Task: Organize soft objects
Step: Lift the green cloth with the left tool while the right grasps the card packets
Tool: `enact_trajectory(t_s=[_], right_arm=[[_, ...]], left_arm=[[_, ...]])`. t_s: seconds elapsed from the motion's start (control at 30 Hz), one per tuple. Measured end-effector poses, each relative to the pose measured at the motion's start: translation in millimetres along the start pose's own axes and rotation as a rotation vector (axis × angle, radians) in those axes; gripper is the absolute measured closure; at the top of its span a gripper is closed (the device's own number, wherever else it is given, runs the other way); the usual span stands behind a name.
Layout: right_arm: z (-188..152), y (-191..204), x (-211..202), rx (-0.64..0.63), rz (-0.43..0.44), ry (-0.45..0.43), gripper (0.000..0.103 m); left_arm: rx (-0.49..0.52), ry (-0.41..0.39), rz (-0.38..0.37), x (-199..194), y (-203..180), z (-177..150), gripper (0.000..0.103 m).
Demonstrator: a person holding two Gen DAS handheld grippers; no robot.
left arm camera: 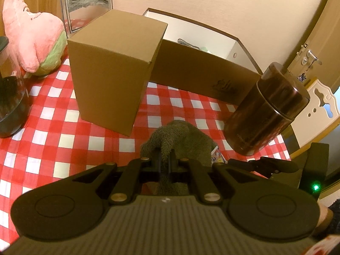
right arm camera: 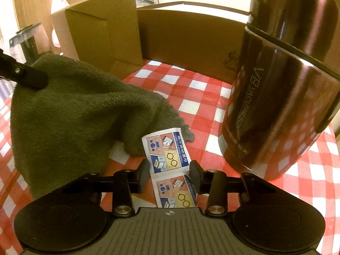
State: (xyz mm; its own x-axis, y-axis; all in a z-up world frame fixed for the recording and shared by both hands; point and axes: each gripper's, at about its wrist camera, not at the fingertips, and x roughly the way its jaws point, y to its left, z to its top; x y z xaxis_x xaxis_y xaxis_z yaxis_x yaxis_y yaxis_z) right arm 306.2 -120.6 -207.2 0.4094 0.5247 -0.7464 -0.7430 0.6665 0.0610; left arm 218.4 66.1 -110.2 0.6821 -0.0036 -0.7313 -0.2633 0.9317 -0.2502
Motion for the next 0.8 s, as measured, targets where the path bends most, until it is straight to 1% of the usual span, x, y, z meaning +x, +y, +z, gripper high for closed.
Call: enact_trajectory(t_s=[0.1,0.33,0.37,0.4,0.5,0.67,0.73,0.8], right_arm=[[0,1,-5,0.011,0.006,-0.01,0.07],[-1,-1,-17,0.056,0.014,-0.023,0.077],[-2,-2,-19,0.064,0.015,-0.025,0.082],[-2,-3,-21,0.073,0.018,-0.027,0.084],[-3,-5,-28,0.099,0.028,-0.023,0.085],[-6,-6,-31,0.106,0.027,-0.017,0.085],[-8,-8,-31,0.13,0.053,-0.001,0.084],[-12,-8,-34,0.139,0.033,0.002,0.081]], left_arm=[[0.006,-0.007,-0.005,-2,-3,1,0.098],[0.015,-0.012,-0.011,-5,-7,0,0.098],[0.015,-0.012,-0.013,-5,-7,0,0.098],[0.016,-0.013,-0.013,-6,-8,0,0.098],[0.021,-0.021,-0.02,-9,-11,0,0.098],[0.032,-0.023,-0.026,-10,-15,-2,0.098],[0.031,-0.02,-0.024,-11,-15,-4,0.098],[0.029,-0.017,-0.021,-11,-14,-5,0.098]])
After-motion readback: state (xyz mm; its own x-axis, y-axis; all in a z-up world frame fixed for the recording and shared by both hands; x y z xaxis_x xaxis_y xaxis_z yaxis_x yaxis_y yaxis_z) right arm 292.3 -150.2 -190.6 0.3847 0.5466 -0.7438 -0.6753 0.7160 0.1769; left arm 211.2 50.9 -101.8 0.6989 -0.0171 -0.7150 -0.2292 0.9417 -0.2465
